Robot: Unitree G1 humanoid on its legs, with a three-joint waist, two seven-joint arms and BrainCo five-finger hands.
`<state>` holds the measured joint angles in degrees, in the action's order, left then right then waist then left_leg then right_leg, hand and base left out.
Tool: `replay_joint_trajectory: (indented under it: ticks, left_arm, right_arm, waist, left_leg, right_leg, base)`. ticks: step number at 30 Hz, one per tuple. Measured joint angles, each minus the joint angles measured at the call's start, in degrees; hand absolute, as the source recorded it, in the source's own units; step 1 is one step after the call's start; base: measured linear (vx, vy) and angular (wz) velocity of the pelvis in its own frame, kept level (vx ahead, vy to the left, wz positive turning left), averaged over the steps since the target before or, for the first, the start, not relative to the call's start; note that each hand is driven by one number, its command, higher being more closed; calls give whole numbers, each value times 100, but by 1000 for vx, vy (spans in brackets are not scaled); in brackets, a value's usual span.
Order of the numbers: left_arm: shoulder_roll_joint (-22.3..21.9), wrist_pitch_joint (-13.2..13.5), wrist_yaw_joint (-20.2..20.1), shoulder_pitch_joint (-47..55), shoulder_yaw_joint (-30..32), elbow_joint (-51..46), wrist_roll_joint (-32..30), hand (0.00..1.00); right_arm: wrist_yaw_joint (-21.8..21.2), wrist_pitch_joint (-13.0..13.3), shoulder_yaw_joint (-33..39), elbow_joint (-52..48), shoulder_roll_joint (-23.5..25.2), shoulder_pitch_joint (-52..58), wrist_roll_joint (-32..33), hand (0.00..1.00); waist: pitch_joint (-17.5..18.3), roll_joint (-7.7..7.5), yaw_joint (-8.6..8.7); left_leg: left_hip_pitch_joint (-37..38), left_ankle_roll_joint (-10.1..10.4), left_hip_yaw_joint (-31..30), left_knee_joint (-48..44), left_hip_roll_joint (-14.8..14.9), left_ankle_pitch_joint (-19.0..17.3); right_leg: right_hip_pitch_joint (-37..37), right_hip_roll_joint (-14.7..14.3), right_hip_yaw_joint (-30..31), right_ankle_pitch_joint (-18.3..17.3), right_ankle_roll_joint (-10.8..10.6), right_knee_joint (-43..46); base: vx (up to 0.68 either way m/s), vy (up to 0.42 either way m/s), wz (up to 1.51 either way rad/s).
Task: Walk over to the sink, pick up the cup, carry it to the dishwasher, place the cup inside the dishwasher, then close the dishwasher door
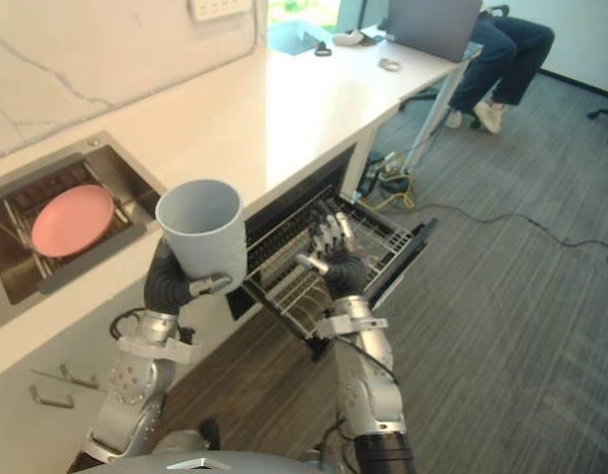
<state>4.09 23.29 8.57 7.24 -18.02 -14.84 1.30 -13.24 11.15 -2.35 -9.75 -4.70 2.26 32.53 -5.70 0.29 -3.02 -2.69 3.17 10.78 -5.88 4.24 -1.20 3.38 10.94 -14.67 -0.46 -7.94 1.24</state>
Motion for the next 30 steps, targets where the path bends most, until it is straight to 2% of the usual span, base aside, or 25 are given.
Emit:
replay_joint_trajectory:
  ticks: [3,10,12,15,20,26,30]
  left_arm:
    - [-4,-17,431,-196,197,0,-511,100]
    - [-86,-88,1992,-689,224,30,-2183,100]
    - [-81,-148,2358,-767,227,49,-2636,100]
    - [-84,-389,2846,-872,218,317,-3335,100]
    - [-85,-704,3242,-896,208,478,-3950,100]
    - [-133,-921,3386,-1041,158,686,-4345,100]
    - [-208,-976,3501,-1045,9,702,-4565,100]
  right_arm:
    - [-109,1,24,-13,-32,-10,312,0]
    - [-252,-2,-403,-151,-20,-90,705,0]
    - [-267,-11,-527,-332,0,-97,806,0]
    - [-284,-13,-696,-356,130,-317,885,0]
    - [-278,-14,-1043,-358,193,-376,1051,0]
    - [-236,-14,-1311,-370,193,-502,1046,0]
    - [-137,-15,-1480,-501,194,-532,1045,0]
  waist:
    - [25,-32,9]
    - [82,-80,100]
    - [105,-109,93]
    - [152,-177,105]
    - [205,-219,124]
    - [287,-161,136]
    - [291,-155,122]
  left_leg:
    - [-3,13,-26,132,-27,100]
    - [-6,-2,-119,350,-90,207]
    - [24,-8,-140,493,-109,295]
    - [114,-22,-145,617,-129,358]
    - [146,-40,-145,723,-150,433]
    - [146,-48,-144,827,-168,525]
    - [142,-53,-146,841,-175,544]
  right_leg:
    - [-16,-9,-29,47,-10,-96]
    - [24,-17,-208,151,-11,-261]
    - [7,-15,-236,153,-10,-263]
    - [41,-3,-266,154,-10,-264]
    - [38,10,-323,171,-20,-292]
    - [26,9,-334,244,-40,-383]
    - [30,6,-336,269,-43,-421]
  base:
    - [3,-3,1]
    - [11,0,7]
    - [-6,4,8]
    - [-11,1,1]
    - [-48,-1,0]
    - [-27,-3,0]
    - [0,0,0]
